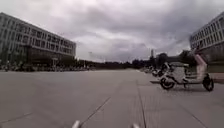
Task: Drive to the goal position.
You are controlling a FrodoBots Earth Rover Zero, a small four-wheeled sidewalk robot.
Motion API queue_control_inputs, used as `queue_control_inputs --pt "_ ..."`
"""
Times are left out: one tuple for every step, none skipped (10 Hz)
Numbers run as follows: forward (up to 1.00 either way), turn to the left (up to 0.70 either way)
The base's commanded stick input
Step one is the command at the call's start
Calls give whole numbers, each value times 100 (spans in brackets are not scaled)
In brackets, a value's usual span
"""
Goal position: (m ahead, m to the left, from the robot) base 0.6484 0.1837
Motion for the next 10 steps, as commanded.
queue_control_inputs --pt "70 -24" --pt "70 -12" --pt "66 -1" --pt "38 -1" --pt "10 0" --pt "0 0" --pt "0 0" --pt "0 0" --pt "0 0" --pt "0 0"
